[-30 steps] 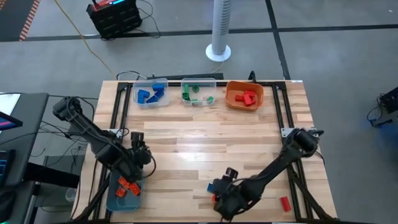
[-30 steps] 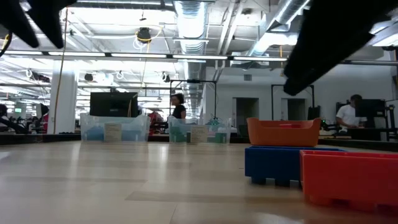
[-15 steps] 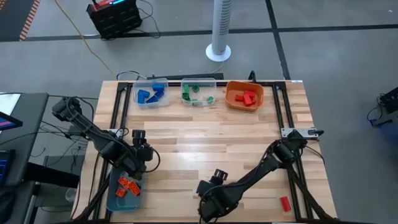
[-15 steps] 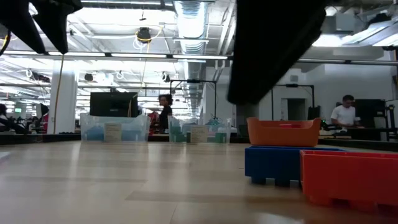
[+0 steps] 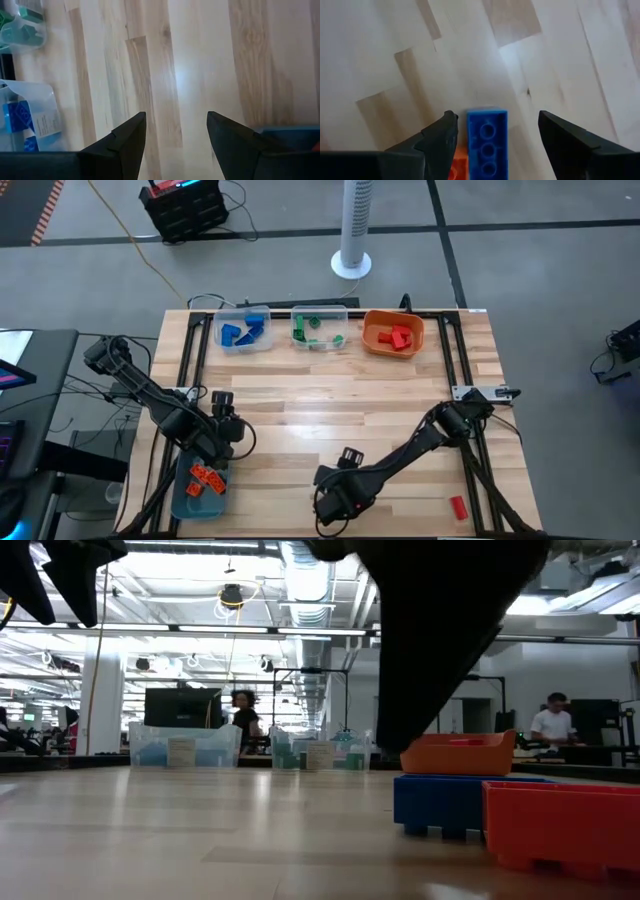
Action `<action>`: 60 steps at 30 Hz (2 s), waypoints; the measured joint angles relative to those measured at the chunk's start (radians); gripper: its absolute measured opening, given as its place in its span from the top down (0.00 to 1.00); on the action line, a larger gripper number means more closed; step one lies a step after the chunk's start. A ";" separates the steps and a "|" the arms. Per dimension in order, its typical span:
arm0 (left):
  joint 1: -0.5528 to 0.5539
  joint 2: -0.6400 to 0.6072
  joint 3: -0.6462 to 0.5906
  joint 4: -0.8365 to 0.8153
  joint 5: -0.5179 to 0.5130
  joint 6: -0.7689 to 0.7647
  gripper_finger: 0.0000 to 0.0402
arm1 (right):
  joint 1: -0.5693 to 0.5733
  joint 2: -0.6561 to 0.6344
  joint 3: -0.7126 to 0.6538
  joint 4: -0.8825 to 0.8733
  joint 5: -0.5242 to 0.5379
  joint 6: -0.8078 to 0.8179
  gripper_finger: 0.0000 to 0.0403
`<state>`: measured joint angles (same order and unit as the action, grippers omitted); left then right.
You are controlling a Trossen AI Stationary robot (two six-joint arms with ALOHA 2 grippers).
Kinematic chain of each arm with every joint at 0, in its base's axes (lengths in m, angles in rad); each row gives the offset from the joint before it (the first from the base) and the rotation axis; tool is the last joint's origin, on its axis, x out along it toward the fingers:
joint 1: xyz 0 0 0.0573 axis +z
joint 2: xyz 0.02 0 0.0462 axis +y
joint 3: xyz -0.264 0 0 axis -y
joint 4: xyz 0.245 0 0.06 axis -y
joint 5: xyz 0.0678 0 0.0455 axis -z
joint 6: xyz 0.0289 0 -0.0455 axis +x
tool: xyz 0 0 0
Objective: Sort blocks
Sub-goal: Put the blue game piece into the left transparent bin
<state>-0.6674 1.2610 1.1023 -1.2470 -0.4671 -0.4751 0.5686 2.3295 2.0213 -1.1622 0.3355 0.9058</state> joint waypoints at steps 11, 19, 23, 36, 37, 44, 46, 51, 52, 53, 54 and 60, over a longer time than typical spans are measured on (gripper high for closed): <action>0.000 0.000 0.000 -0.022 0.010 0.008 0.49 | -0.008 0.002 -0.104 0.081 -0.052 -0.027 0.29; 0.000 0.000 0.000 -0.023 0.010 0.015 0.49 | -0.022 -0.002 -0.143 0.107 -0.119 -0.036 0.29; 0.000 0.000 0.000 -0.023 0.010 0.019 0.49 | -0.032 -0.002 -0.143 0.109 -0.122 -0.049 0.29; -0.001 0.000 -0.003 -0.013 0.032 0.038 0.49 | -0.068 -0.001 -0.144 0.101 -0.120 -0.130 0.58; -0.001 0.000 -0.011 -0.001 0.015 0.049 0.49 | -0.072 -0.001 -0.144 0.099 -0.109 -0.135 0.61; 0.002 -0.020 -0.160 0.274 -0.083 0.217 0.49 | -0.112 -0.033 -0.147 0.097 0.037 -0.189 0.71; 0.016 -0.025 -0.192 0.387 -0.090 0.266 0.49 | -0.128 -0.053 -0.147 0.105 0.082 -0.206 0.69; 0.062 -0.053 -0.281 0.663 -0.076 0.358 0.49 | -0.156 -0.103 -0.147 0.173 0.208 -0.249 0.67; 0.073 -0.063 -0.303 0.712 -0.059 0.374 0.49 | -0.160 -0.116 -0.147 0.198 0.228 -0.265 0.67; 0.082 -0.073 -0.327 0.764 -0.038 0.389 0.49 | -0.162 -0.126 -0.147 0.228 0.243 -0.280 0.67; 0.093 -0.085 -0.355 0.827 -0.017 0.403 0.49 | -0.165 -0.137 -0.147 0.255 0.255 -0.297 0.67; 0.173 -0.158 -0.489 1.128 0.103 0.490 0.49 | -0.166 -0.176 -0.146 0.405 0.334 -0.398 0.67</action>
<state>-0.4944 1.1029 0.6128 -0.1192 -0.3637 0.0148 0.4026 2.1537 1.8755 -0.7568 0.6693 0.5077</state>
